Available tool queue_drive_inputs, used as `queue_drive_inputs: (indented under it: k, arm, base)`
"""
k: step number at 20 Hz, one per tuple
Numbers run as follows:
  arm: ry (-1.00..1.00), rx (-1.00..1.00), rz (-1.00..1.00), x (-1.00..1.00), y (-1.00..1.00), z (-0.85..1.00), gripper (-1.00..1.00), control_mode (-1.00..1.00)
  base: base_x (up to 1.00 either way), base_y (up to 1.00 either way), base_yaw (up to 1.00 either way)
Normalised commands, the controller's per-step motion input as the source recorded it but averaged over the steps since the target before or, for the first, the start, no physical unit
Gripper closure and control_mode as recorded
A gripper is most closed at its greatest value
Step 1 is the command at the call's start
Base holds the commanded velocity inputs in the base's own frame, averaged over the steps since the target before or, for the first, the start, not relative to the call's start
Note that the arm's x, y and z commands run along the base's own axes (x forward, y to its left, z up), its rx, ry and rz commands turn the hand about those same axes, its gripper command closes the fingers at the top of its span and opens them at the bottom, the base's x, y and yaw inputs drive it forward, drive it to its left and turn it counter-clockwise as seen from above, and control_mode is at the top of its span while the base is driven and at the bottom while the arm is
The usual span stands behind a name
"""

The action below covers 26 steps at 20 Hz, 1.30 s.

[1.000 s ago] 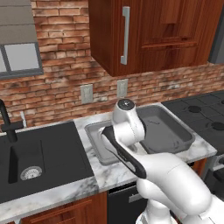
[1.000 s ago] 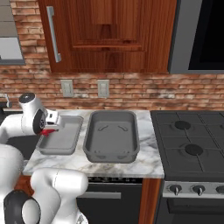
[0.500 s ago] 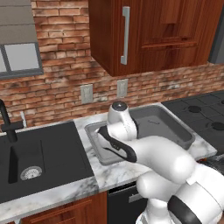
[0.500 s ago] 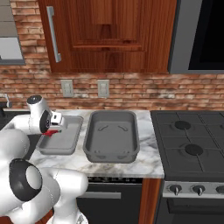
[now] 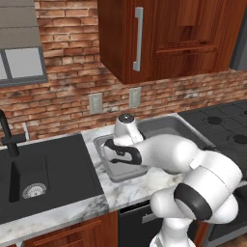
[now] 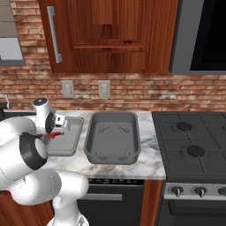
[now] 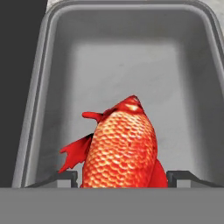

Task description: Place one cucumber and one fish in each tupperware on the nearby counter, to pack two identical lunches.

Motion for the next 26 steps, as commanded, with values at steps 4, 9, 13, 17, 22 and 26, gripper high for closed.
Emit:
queue_drive_inputs:
  k: [4,9,13,17,22,26]
  arm:
    - [0.06,0.00,0.00,0.24,0.00,-0.19,1.00,-1.00]
    - [0.06,0.00,0.00,0.22,0.08,-0.24,1.00,-1.00]
    - [0.05,0.00,0.00,0.21,0.13,-0.27,1.00,-1.00]
    - [0.04,0.00,0.00,0.23,0.03,-0.20,1.00,-1.00]
    - [0.00,0.00,0.00,0.18,0.03,-0.15,1.00,-1.00]
    - [0.00,0.00,0.00,0.08,0.01,-0.08,-1.00,-1.00]
  base:
    - [0.00,0.00,0.00]
    - [0.00,0.00,0.00]
    - [0.00,0.00,0.00]
    - [0.00,0.00,0.00]
    - [0.00,0.00,0.00]
    - [0.00,0.00,0.00]
